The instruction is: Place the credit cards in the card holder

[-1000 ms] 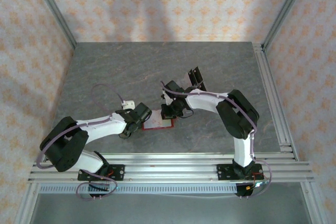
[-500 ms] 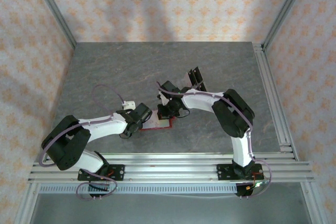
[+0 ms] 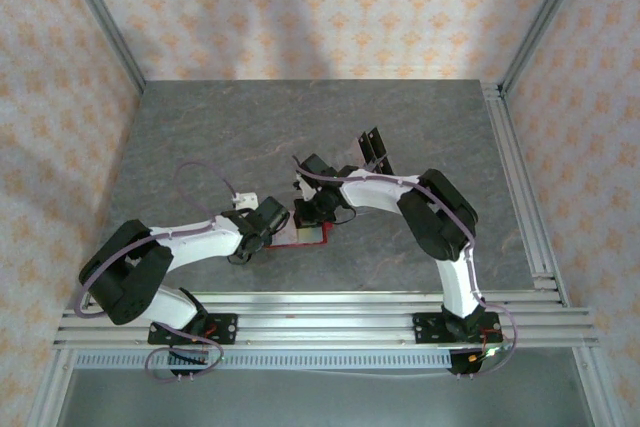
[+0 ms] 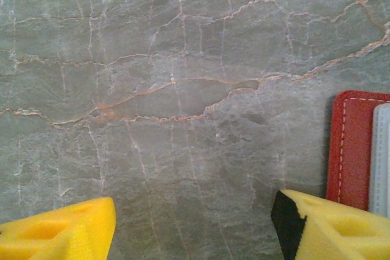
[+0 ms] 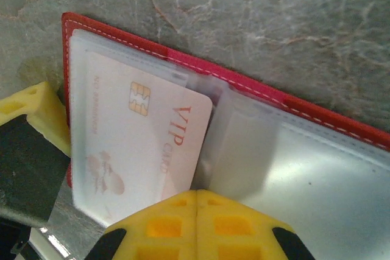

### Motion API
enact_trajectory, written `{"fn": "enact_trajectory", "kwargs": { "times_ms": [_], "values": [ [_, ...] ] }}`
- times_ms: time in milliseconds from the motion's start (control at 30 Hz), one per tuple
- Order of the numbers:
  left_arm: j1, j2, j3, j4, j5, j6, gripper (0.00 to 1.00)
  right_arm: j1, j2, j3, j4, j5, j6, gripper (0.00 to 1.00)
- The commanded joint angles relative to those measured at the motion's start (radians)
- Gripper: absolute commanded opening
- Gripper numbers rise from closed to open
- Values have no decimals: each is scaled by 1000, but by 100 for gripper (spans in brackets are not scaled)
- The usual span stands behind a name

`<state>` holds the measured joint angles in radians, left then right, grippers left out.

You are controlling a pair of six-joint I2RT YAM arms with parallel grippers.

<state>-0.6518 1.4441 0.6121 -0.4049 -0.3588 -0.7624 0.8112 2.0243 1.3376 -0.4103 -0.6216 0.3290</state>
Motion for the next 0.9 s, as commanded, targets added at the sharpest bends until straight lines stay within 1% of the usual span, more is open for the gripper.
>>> {"fn": "enact_trajectory", "kwargs": {
  "times_ms": [0,433,867],
  "values": [
    [0,18,-20,16,7,-21,71,17,23,31,8,-13,13,0],
    [-7,20,-20,15,7,-29,71,19,29,56,-2,-27,7,0],
    [-8,6,-18,3,1,-23,71,18,-68,-65,12,39,-14,0]
  ]
}}
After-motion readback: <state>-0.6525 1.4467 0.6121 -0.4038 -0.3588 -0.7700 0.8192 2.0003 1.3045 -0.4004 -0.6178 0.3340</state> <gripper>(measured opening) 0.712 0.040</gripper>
